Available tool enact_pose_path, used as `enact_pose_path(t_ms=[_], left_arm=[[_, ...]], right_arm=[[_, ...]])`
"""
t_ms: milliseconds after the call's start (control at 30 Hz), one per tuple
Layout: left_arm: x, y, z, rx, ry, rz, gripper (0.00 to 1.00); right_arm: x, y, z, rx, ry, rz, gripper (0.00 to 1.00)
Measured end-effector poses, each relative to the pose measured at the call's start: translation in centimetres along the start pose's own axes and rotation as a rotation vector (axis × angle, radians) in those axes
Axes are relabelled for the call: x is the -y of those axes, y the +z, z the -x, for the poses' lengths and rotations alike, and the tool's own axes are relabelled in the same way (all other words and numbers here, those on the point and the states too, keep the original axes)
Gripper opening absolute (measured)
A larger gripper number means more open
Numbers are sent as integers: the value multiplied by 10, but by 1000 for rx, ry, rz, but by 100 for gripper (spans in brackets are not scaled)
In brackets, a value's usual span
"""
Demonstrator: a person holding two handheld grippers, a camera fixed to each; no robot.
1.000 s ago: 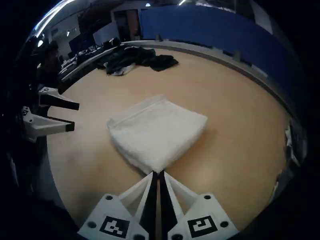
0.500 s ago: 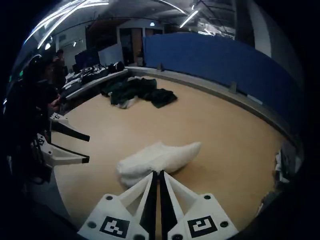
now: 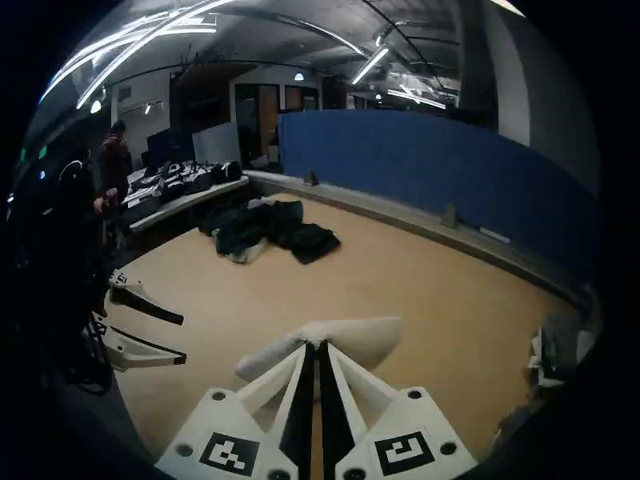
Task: Fold towel
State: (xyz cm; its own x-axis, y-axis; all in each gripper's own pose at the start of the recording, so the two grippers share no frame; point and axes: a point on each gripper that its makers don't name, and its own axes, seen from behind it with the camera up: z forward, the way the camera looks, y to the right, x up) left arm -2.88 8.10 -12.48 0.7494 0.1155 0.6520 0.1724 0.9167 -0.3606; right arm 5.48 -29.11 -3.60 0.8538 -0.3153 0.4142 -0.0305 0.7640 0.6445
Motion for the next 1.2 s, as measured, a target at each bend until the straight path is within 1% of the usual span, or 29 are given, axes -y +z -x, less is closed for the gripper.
enact_pose_path(t_ms=[300, 600, 800, 1200], left_arm=[[-7, 0, -3, -1, 9, 10, 92], [-15, 3, -8, -4, 20, 24, 92], [-21, 7, -9, 0, 32, 36, 92], [-33, 14, -14, 7, 48, 54, 92]], right_arm=[[-20, -17, -12, -30, 17, 38, 3], [-52, -39, -18, -45, 45, 89, 3], [-80, -57, -21, -58, 69, 130, 3], [-147, -92, -27, -70, 80, 218, 3]])
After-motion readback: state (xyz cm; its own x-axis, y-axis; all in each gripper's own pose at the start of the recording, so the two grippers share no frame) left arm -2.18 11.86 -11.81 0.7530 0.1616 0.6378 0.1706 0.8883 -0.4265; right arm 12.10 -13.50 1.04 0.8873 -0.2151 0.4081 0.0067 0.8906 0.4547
